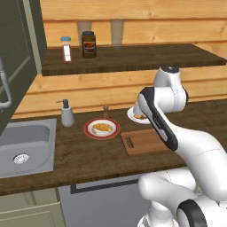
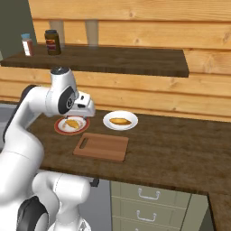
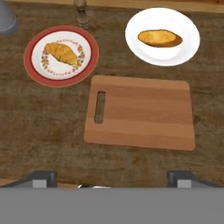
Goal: From the different types of pastries on the counter, select a croissant and place it on the cutting board. Then retrieve a jar of jam from the cabinet and place it alongside the croissant on the cutting board.
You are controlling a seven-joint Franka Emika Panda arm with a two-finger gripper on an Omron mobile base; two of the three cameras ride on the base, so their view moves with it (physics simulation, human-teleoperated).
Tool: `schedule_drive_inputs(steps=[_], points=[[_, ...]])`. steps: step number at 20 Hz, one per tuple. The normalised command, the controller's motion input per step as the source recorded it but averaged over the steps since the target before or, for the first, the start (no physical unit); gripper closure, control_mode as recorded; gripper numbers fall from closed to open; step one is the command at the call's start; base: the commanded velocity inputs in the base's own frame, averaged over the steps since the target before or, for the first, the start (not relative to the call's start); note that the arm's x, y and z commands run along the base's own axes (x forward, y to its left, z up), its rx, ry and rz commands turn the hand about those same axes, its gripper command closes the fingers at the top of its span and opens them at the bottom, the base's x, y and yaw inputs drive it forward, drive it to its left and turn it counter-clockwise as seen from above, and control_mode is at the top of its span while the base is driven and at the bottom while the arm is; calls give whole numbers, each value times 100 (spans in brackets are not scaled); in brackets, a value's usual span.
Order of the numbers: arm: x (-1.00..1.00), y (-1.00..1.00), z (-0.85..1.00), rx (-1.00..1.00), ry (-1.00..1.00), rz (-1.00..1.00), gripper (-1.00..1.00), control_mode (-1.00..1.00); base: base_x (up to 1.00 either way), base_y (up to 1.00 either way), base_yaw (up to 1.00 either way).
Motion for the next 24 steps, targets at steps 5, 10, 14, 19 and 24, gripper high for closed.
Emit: schedule_drive_inputs(steps=[5, 10, 14, 19, 24], points=[[0, 3, -38, 0, 0, 0, -100, -100, 0, 0, 0], [0, 0, -28, 0, 0, 0, -100, -100, 0, 0, 0], [0, 0, -29, 0, 0, 0, -100, -100, 0, 0, 0], [0, 0, -24, 0, 0, 0, -100, -100, 0, 0, 0], [0, 0, -12, 0, 0, 0, -100, -100, 0, 0, 0]])
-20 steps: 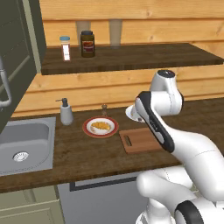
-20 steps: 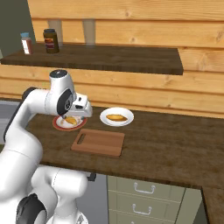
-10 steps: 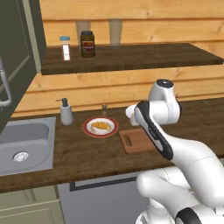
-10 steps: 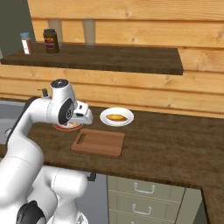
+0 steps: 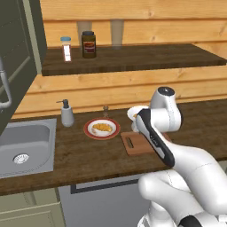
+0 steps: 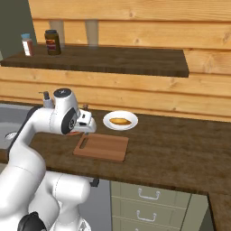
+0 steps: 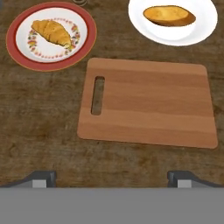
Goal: From the different types of pastries on the counter, select a croissant and place it on the cutting board. Then retrieve a jar of jam from the cabinet and place it alongside the croissant on the cutting board.
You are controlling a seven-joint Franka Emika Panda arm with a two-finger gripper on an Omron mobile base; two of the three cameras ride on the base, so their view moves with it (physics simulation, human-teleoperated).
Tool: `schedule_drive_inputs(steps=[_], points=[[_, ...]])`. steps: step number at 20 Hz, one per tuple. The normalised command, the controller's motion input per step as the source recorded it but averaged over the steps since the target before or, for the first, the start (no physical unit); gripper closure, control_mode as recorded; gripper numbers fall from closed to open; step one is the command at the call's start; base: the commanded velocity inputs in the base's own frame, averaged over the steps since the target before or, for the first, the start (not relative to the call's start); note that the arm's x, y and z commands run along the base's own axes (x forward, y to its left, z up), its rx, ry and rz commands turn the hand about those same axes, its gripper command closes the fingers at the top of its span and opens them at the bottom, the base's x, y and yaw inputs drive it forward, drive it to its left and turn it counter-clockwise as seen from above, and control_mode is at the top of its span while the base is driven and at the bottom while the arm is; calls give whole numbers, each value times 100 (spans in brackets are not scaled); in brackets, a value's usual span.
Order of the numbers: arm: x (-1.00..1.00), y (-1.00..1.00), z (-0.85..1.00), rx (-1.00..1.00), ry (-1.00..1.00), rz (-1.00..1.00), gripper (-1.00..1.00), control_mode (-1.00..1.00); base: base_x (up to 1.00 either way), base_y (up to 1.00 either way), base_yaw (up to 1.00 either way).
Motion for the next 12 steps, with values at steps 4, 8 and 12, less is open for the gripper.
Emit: schedule_drive_inputs(steps=[4, 8, 12], points=[[0, 3, 0, 0, -1, 0, -100, -100, 0, 0, 0], [17, 11, -2, 0, 3, 0, -100, -100, 0, 0, 0], [20, 35, 0, 0, 1, 0, -100, -100, 0, 0, 0]])
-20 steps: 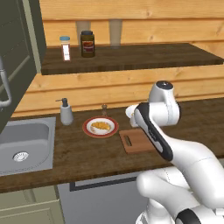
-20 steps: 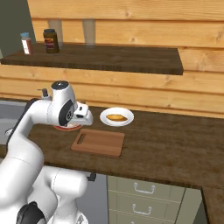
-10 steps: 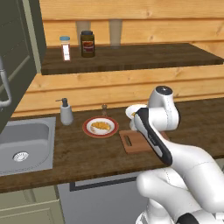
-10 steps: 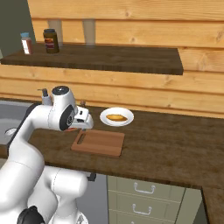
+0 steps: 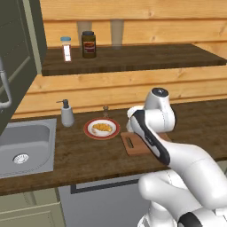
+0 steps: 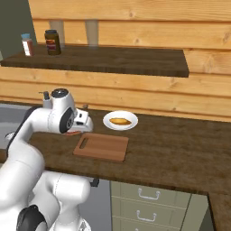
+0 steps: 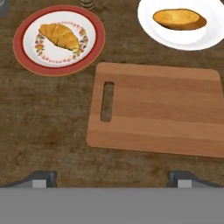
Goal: From the different types of pastries on the counter, select a croissant and place it on the cutting board. Then retrieve a jar of jam from the cabinet and place it alongside the croissant on the cutting board.
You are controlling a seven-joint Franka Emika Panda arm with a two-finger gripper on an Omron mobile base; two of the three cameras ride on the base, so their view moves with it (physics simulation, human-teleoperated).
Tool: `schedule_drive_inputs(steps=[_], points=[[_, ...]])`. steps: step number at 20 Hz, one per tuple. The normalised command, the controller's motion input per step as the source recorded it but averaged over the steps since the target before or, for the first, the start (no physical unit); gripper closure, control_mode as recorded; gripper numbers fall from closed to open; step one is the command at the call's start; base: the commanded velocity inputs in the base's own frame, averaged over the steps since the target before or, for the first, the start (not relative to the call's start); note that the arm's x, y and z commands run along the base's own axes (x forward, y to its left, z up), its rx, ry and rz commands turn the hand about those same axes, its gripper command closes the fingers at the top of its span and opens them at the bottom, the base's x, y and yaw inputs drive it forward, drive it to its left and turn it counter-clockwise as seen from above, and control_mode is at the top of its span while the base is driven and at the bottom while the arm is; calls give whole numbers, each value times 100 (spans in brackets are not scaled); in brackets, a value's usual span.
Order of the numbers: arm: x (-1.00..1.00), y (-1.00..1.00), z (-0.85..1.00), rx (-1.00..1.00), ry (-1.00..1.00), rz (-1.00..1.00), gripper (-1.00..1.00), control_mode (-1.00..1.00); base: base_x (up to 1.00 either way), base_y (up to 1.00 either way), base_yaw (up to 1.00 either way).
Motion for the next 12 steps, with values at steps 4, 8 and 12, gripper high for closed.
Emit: schedule_drive_inputs(steps=[4, 8, 12], points=[[22, 34, 0, 0, 1, 3, -100, -100, 0, 0, 0], [37, 32, 0, 0, 6, 2, -100, -100, 0, 0, 0], [47, 27, 0, 0, 0, 3, -100, -100, 0, 0, 0]])
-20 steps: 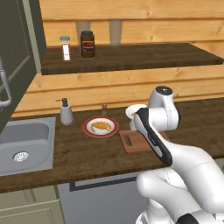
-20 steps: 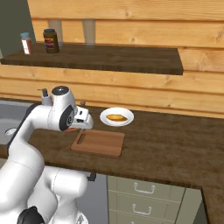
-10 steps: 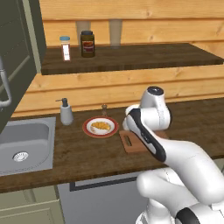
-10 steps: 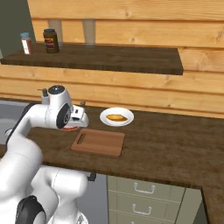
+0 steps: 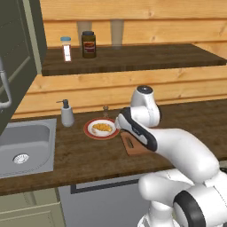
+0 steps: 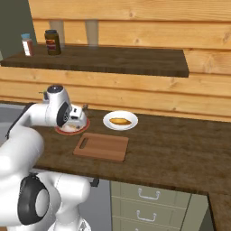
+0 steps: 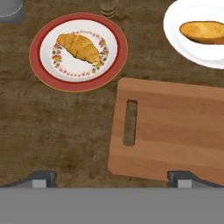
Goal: From the different types of pastries on the counter, select a croissant and place it on the cutting board. Then retrieve a jar of jam from the cabinet and place it alongside the croissant on the cutting board.
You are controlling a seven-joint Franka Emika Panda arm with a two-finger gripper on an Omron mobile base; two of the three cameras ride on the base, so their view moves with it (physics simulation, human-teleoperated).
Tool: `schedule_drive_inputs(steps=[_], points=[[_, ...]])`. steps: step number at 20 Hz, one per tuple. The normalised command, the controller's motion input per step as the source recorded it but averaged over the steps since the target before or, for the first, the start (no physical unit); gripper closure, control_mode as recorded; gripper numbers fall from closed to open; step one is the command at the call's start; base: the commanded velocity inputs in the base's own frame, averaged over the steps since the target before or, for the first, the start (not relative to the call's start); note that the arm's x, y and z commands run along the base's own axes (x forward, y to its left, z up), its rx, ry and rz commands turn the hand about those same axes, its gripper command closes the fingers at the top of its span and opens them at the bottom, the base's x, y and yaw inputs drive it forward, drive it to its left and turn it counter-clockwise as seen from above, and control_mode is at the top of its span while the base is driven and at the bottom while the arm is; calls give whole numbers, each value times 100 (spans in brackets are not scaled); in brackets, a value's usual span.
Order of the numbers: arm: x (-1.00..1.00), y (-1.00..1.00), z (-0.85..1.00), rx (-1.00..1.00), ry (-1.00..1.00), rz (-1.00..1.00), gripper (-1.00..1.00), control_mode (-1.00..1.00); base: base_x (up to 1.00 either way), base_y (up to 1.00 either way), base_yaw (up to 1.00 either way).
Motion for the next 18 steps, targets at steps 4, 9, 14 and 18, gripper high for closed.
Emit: schedule_drive_inputs(steps=[4, 9, 14, 18], points=[[43, 22, 0, 0, 0, 3, -100, -100, 0, 0, 0], [31, 17, 0, 1, 0, 4, -100, -100, 0, 0, 0], [39, 16, 0, 1, 0, 4, -100, -100, 0, 0, 0], [42, 17, 0, 2, 0, 3, -100, -100, 0, 0, 0]])
